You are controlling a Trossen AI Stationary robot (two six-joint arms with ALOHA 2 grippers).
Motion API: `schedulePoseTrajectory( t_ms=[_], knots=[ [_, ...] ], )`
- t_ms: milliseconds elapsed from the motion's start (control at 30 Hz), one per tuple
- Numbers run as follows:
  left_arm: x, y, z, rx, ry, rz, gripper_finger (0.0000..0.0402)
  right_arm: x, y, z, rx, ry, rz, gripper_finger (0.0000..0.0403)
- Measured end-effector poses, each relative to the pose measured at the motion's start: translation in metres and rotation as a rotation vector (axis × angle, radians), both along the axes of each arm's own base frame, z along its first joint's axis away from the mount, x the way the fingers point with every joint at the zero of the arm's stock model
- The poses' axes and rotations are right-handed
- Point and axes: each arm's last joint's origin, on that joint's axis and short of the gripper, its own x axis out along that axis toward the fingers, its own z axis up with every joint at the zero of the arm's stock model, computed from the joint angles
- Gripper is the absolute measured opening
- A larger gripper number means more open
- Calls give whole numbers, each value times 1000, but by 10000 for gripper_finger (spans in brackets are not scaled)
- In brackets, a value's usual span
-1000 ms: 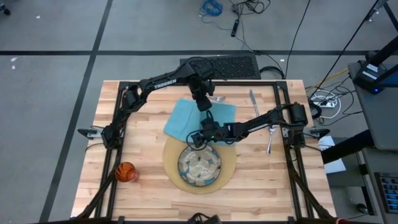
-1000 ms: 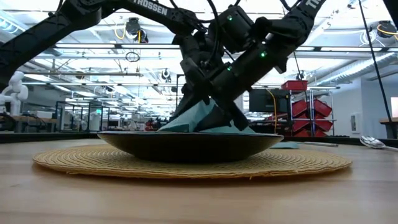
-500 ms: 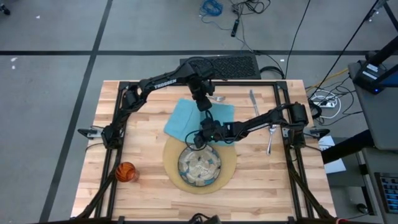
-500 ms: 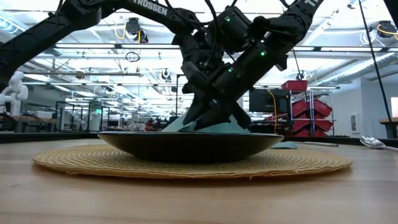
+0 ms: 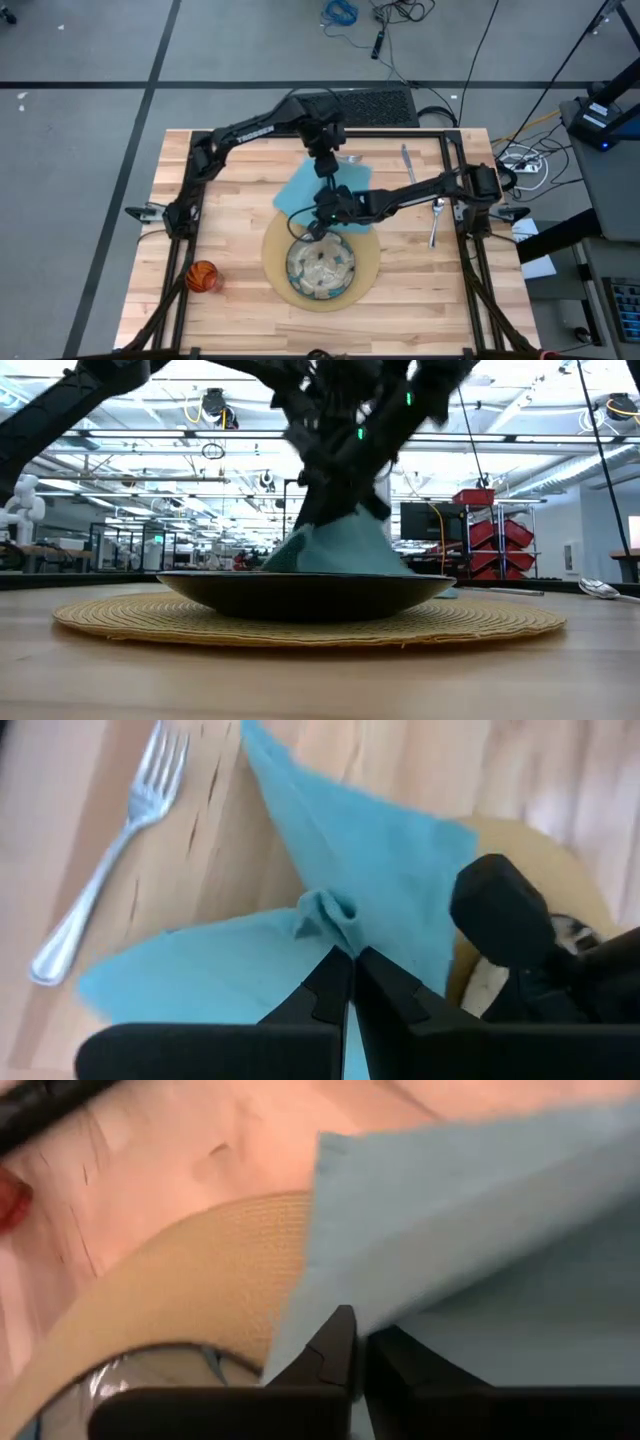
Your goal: Set table place
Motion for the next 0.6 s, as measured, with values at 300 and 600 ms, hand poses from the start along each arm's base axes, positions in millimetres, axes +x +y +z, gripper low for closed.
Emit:
schedulePoseTrajectory(
  t_ms=[300, 600],
  knots=[
    [-46, -22, 86, 132, -181, -24, 0, -16, 2, 93, -137, 91, 63, 0],
    [-85, -19, 129, 297, -250, 84, 0, -25, -23, 182, -75, -49, 200, 0]
  ],
)
